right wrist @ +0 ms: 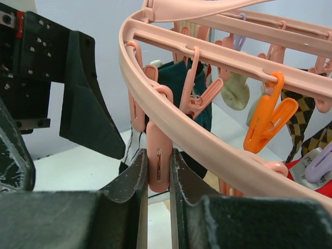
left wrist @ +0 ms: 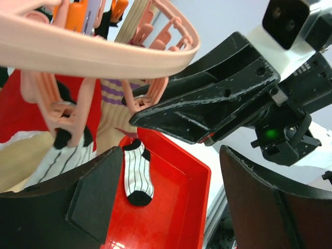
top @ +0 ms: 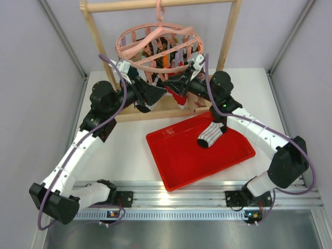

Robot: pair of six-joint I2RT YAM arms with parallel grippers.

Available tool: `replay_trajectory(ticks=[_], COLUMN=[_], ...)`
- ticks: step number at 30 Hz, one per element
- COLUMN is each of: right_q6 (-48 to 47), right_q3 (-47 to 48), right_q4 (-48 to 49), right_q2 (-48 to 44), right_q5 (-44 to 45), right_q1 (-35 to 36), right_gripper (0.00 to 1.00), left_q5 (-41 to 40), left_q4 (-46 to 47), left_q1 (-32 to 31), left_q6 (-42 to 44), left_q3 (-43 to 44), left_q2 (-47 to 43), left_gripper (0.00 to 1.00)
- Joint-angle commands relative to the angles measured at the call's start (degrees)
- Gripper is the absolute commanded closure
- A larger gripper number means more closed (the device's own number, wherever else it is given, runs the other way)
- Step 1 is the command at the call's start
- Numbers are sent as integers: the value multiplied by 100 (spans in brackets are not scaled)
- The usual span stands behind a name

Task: Clip the socks to the hanger
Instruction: Open the clamp at the hanger.

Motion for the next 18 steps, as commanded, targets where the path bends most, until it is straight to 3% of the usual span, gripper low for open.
replay_trajectory(ticks=[1, 7, 18], right_q6=[58, 102, 199], right_q3=[269, 242, 137], right_q4=[70, 96, 438], right_q2=[-265, -257, -274], right_q5=[-111, -120, -357], right_q1=[163, 163, 163], right_gripper=[100, 100, 100], left_q5=[-396, -1425, -1787], left_q4=[573, 406, 660], left_q1=[-193, -308, -440], left_q6=[-31, -144, -198], left_q3=[393, 542, 683], left_q2=[19, 222, 556], left_gripper=[20, 20, 20])
